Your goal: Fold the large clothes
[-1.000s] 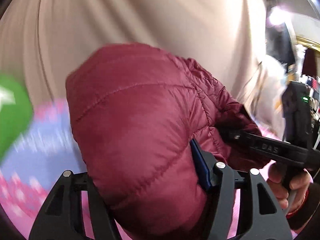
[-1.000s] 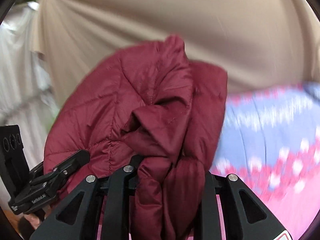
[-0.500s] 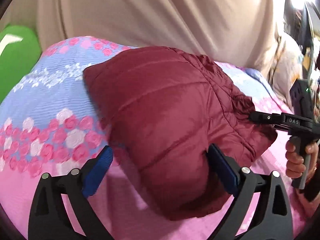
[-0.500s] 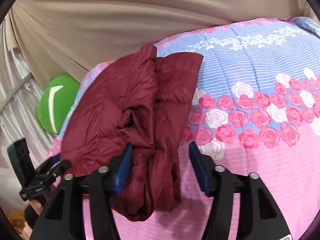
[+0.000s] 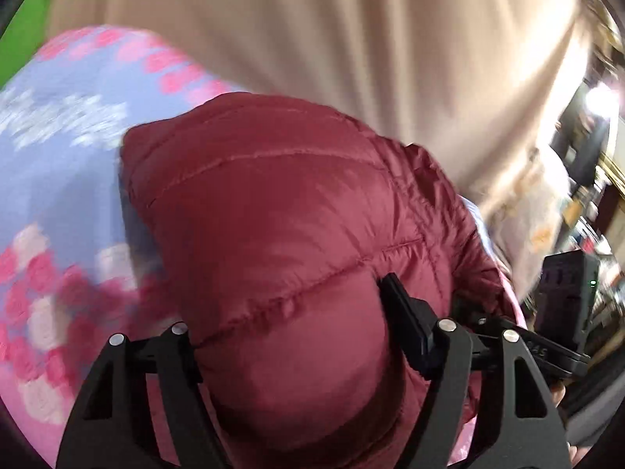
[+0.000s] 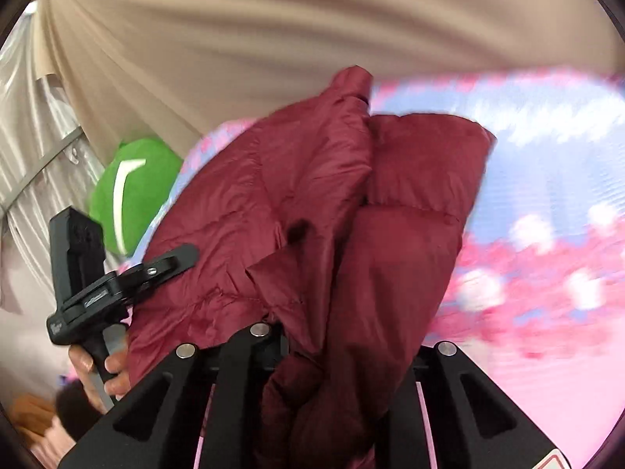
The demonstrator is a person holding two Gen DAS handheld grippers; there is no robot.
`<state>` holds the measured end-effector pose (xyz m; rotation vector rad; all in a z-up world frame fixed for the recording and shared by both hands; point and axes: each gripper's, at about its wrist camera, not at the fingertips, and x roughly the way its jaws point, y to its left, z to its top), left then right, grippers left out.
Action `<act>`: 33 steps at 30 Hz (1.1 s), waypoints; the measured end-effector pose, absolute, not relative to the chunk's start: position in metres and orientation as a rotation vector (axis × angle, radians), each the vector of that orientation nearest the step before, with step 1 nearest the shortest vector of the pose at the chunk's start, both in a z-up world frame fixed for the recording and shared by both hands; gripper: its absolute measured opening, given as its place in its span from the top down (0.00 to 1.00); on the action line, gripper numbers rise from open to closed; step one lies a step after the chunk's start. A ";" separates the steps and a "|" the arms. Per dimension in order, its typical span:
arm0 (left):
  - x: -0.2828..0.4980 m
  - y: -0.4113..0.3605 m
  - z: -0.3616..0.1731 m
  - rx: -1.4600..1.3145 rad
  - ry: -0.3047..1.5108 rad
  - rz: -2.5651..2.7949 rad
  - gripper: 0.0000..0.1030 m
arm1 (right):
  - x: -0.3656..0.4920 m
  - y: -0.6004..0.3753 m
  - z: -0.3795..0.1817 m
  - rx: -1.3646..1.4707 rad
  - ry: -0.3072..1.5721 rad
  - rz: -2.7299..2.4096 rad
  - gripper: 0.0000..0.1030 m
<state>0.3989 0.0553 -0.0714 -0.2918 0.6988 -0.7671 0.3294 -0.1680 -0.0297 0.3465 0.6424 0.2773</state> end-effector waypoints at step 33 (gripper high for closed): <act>0.279 0.013 -0.113 0.225 0.755 -0.445 0.21 | 0.280 -0.229 -0.085 0.369 0.849 0.061 0.98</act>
